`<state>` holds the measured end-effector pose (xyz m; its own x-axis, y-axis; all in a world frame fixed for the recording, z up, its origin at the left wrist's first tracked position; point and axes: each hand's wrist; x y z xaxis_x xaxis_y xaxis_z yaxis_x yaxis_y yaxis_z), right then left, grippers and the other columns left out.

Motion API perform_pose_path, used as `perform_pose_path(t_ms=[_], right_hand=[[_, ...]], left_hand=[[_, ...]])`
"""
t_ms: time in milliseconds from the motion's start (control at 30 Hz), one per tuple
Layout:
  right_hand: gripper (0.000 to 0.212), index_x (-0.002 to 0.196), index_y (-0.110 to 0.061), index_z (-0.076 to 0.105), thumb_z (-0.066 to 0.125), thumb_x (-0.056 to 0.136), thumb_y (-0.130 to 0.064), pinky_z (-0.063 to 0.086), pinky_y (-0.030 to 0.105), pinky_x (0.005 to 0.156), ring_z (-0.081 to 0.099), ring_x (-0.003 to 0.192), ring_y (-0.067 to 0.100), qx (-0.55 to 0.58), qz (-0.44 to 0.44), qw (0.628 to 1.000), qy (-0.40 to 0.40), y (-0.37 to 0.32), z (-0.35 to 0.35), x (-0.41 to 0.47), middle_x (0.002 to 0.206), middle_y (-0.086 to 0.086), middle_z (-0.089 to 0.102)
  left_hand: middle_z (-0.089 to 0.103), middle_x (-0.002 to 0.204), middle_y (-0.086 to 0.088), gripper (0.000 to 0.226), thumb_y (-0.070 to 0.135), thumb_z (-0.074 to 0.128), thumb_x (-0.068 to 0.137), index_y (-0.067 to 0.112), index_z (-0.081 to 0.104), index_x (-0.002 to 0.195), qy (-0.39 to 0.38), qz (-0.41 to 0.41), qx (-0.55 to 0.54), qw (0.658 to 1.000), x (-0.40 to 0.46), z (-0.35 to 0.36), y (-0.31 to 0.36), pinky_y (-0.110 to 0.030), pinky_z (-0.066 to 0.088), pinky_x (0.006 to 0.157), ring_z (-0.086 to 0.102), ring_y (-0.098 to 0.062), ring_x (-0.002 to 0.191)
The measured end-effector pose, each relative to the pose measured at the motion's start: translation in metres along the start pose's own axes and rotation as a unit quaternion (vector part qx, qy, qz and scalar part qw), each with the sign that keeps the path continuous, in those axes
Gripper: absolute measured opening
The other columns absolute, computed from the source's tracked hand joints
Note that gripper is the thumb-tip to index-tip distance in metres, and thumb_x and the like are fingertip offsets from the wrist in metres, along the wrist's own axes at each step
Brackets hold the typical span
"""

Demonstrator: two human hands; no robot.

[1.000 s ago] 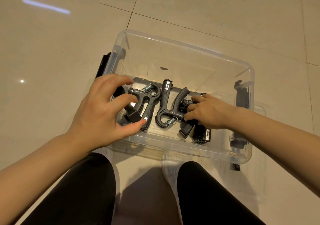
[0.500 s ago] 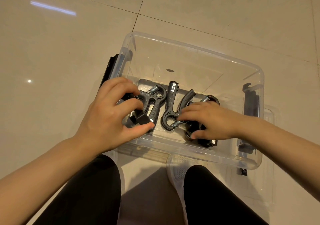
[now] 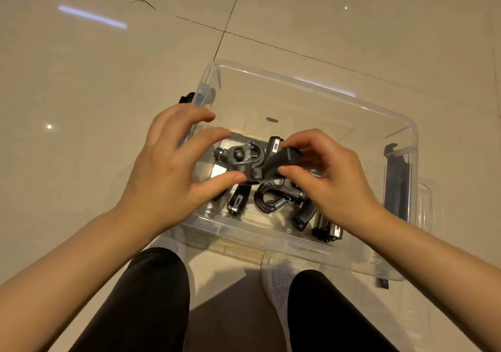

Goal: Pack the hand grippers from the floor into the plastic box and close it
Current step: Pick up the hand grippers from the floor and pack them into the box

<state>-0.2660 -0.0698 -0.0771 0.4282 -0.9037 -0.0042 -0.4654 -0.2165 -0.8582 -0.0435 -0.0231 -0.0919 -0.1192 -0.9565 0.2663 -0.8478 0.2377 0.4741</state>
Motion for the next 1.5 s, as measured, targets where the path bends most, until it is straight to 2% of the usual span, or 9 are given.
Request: perform_pose_path(t_ms=[100,300,500,600,733,933,1133,1333,1500], right_hand=[[0.032,0.09,-0.034,0.056,0.072,0.079,-0.008,0.053,0.021,0.076,0.066,0.086,0.011,0.05,0.097,0.992,0.061,0.011,-0.009,0.008,0.091,-0.012,0.064],[0.024,0.098,-0.013,0.058,0.064,0.083,0.005,0.059,0.032,0.073,0.069,0.078,0.022,0.238,0.327,0.91,0.09,0.042,-0.013,0.023,0.082,0.004,0.065],[0.02,0.093,-0.014,0.06,0.059,0.087,0.004,0.059,0.031,0.07,0.066,0.08,0.025,0.198,0.38,0.902,0.058,0.07,-0.005,0.031,0.096,0.016,0.059],[0.017,0.088,-0.023,0.062,0.062,0.087,-0.006,0.055,0.032,0.073,0.063,0.083,0.025,0.033,0.348,0.937,0.024,0.084,-0.006,0.033,0.096,0.009,0.062],[0.024,0.113,-0.02,0.06,0.058,0.09,-0.012,0.039,0.026,0.08,0.056,0.1,0.023,-0.27,0.199,0.942,-0.032,0.084,-0.011,0.029,0.119,0.005,0.053],[0.067,0.132,-0.02,0.047,0.066,0.076,-0.052,0.028,0.05,0.105,0.031,0.134,0.035,-0.506,-0.015,0.829,-0.239,0.075,0.015,0.005,0.145,0.011,0.037],[0.056,0.137,-0.028,0.037,0.058,0.088,-0.041,0.017,0.057,0.11,0.009,0.143,0.033,-0.57,-0.047,0.757,-0.315,0.082,0.006,0.02,0.151,0.0,0.027],[0.051,0.137,-0.028,0.041,0.058,0.089,-0.031,0.015,0.053,0.113,0.006,0.143,0.037,-0.54,-0.051,0.776,-0.321,0.084,0.006,0.018,0.15,0.001,0.03],[0.075,0.139,-0.017,0.041,0.075,0.074,-0.036,0.017,0.047,0.114,0.017,0.142,0.035,-0.485,-0.028,0.823,-0.293,0.083,0.002,0.017,0.149,0.007,0.034]], left_hand=[[0.045,0.136,-0.011,0.06,0.058,0.053,0.08,0.017,0.057,0.124,-0.047,-0.033,0.023,0.998,-0.006,0.008,-0.01,-0.047,0.031,0.104,0.03,-0.032,0.133],[0.043,0.139,-0.007,0.057,0.059,0.051,0.08,0.019,0.061,0.12,-0.059,-0.044,0.035,0.997,-0.004,0.009,-0.012,-0.051,0.037,0.099,0.028,-0.029,0.134],[0.047,0.137,-0.005,0.054,0.059,0.047,0.081,0.019,0.065,0.114,-0.054,-0.051,0.01,0.997,-0.006,0.009,-0.013,-0.049,0.032,0.102,0.027,-0.028,0.136],[0.048,0.136,-0.004,0.055,0.06,0.044,0.082,0.019,0.066,0.112,-0.052,-0.056,0.002,0.997,-0.007,0.009,-0.013,-0.048,0.031,0.103,0.026,-0.027,0.136],[0.049,0.135,-0.005,0.054,0.059,0.044,0.083,0.018,0.068,0.11,-0.049,-0.053,0.002,0.997,-0.007,0.008,-0.012,-0.046,0.03,0.103,0.026,-0.027,0.136],[0.051,0.132,-0.006,0.052,0.057,0.047,0.083,0.017,0.069,0.107,-0.038,-0.044,0.001,0.998,-0.007,0.009,-0.012,-0.043,0.029,0.104,0.028,-0.029,0.136],[0.052,0.13,-0.006,0.051,0.057,0.049,0.082,0.017,0.069,0.106,-0.04,-0.044,-0.004,0.998,-0.008,0.009,-0.012,-0.041,0.028,0.106,0.028,-0.028,0.136],[0.052,0.13,-0.005,0.05,0.057,0.049,0.081,0.019,0.069,0.106,-0.046,-0.047,-0.006,0.998,-0.008,0.009,-0.013,-0.045,0.03,0.104,0.027,-0.027,0.136],[0.051,0.131,-0.006,0.048,0.056,0.051,0.081,0.019,0.069,0.105,-0.042,-0.038,-0.004,0.998,-0.008,0.008,-0.013,-0.049,0.033,0.103,0.027,-0.028,0.136]])
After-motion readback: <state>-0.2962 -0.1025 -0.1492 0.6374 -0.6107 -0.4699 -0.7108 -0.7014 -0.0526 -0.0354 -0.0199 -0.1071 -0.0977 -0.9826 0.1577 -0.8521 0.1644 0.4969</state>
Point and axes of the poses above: each hand's wrist, its own x-axis towards the middle knuckle, its own z-axis out of the palm, y = z × x
